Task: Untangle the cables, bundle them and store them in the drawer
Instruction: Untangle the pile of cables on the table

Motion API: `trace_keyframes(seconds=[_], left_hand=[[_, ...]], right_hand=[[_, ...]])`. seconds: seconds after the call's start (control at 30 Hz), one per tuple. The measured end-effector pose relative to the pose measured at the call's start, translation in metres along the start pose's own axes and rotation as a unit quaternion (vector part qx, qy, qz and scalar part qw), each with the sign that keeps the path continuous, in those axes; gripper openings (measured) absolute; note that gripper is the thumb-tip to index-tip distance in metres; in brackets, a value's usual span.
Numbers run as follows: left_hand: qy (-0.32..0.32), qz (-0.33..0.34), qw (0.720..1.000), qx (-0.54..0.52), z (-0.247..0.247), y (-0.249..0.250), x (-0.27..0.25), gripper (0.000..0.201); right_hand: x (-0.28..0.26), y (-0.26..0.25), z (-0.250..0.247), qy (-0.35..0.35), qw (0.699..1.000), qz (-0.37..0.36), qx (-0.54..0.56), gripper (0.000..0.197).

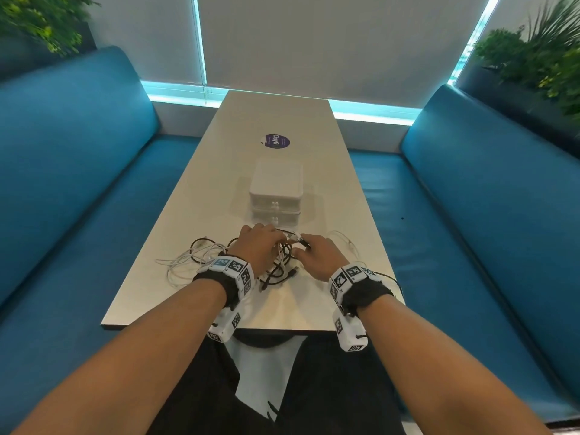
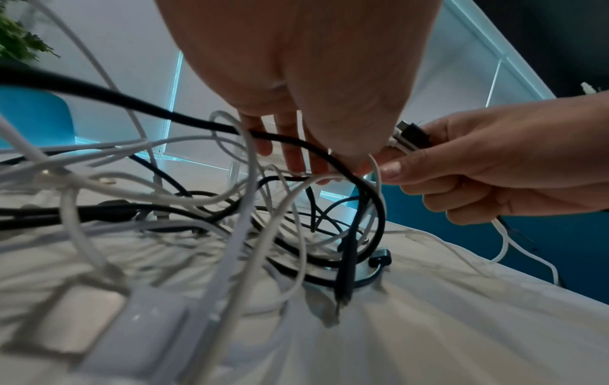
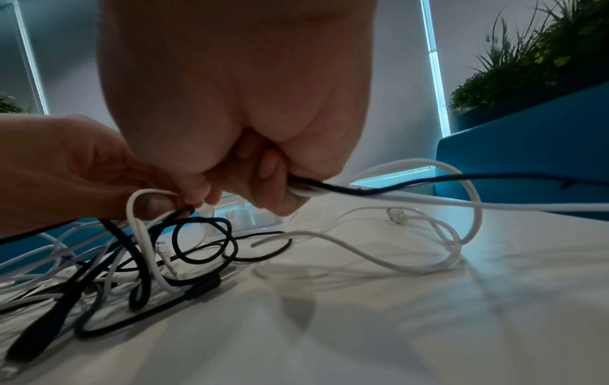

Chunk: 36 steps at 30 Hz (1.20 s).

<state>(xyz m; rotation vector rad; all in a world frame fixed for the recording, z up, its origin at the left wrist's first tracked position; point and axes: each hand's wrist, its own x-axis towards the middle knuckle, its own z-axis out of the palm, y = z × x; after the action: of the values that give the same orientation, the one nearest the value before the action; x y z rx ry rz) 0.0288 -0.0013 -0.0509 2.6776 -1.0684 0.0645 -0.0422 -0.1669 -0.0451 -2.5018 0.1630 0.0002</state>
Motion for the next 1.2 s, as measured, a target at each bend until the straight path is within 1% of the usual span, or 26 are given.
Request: trace_keyframes(seconds=[0.13,0.23,0.33,0.43,0.5,0.67,0.73,0.8,0.93,1.0,1.07,1.13,1.2], left_hand=[[0.019,0.005,1.000,-0.005,0.000,0.000,0.000,0.023],[0.043,0.003,0.998,-0.036,0.000,-0.003,-0.002,0.028],[0.034,0.000,0.997,-0.065,0.000,-0.004,-0.003,0.031],[0.019,-0.008,0.995,-0.096,0.000,-0.003,-0.004,0.025],[0.021,-0.015,0.991,-0.128,0.000,-0.002,-0.003,0.023],[0.025,-0.026,0.984,-0.173,-0.002,0.003,-0.002,0.028],[0.030,-0.027,0.985,-0.167,-0.003,0.004,-0.003,0.027],[0.032,-0.030,0.989,-0.141,-0.004,0.003,-0.004,0.028],[-0.005,-0.055,0.991,-0.121,-0.007,-0.001,-0.006,0.034],[-0.018,-0.057,0.990,-0.130,-0.009,-0.001,-0.005,0.032],[-0.020,-0.058,0.988,-0.144,-0.011,0.001,-0.007,0.026],[-0.016,-0.054,0.986,-0.155,-0.010,0.002,-0.009,0.025],[-0.014,-0.045,0.985,-0.166,-0.008,0.002,-0.010,0.027]], right_hand=[[-0.001,0.001,0.007,-0.062,0.997,0.021,-0.030,0.031],[0.000,0.005,0.013,-0.072,0.996,0.048,-0.036,0.032],[0.002,0.006,0.015,-0.079,0.995,0.058,-0.011,0.029],[0.005,0.006,0.015,-0.063,0.996,0.047,0.028,0.028],[0.007,0.006,0.013,-0.050,0.996,0.047,0.049,0.030],[0.007,0.008,0.008,-0.039,0.994,0.046,0.090,0.023],[0.007,0.008,0.009,-0.026,0.993,0.054,0.100,0.015],[0.007,0.008,0.010,-0.017,0.994,0.058,0.090,0.013],[0.002,0.007,0.014,-0.061,0.996,0.052,0.037,0.013],[0.000,0.006,0.016,-0.076,0.995,0.048,0.033,0.011],[0.000,0.005,0.016,-0.091,0.994,0.050,0.042,0.016],[0.000,0.003,0.015,-0.090,0.992,0.054,0.068,0.020],[0.001,0.002,0.012,-0.069,0.992,0.045,0.094,0.025]])
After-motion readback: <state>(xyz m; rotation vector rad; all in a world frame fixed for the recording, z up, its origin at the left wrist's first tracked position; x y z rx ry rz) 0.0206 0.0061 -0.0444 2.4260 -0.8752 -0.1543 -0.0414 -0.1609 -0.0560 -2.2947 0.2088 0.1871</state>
